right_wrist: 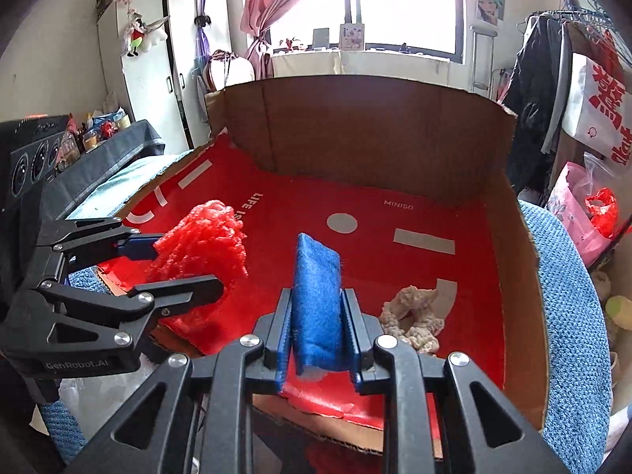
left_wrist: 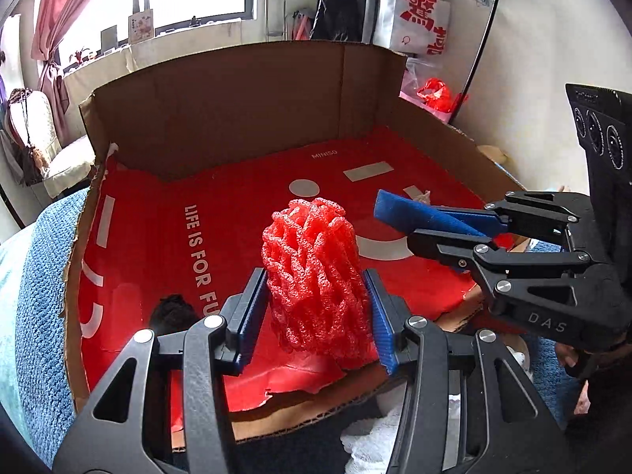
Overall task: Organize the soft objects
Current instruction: 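Lower the red net and blue cloth into the box and open both tools, then withdraw both tools from the box toward the white bath puff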
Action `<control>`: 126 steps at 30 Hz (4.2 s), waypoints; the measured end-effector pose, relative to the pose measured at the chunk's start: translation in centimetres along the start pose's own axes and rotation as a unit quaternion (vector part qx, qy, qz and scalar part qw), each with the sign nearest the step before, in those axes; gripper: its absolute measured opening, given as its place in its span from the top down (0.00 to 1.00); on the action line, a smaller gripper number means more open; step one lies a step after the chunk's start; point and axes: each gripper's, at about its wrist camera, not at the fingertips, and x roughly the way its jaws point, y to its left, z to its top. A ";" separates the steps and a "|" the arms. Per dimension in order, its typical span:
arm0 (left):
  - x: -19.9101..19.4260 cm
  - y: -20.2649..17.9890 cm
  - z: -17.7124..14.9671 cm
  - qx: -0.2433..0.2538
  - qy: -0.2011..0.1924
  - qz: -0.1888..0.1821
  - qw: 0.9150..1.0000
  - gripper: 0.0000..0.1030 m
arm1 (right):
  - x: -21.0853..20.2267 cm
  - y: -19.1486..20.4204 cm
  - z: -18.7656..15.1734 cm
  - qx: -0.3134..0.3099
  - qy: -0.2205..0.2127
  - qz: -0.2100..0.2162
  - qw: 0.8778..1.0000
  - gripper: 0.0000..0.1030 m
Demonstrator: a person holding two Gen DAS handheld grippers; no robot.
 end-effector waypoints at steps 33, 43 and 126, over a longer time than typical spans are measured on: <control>4.4 1.0 0.1 0.016 0.039 -0.016 0.999 0.52 | 4.5 -1.1 -0.3 0.002 0.061 0.016 0.998 0.72; 3.9 1.4 -0.1 0.016 0.031 -0.024 0.999 0.52 | 4.5 -1.2 -0.3 0.005 0.060 0.017 0.998 0.72; -13.3 -6.1 -13.1 -0.071 -0.196 0.111 0.972 0.00 | -15.0 3.3 -14.1 0.071 -0.161 -0.125 0.976 0.00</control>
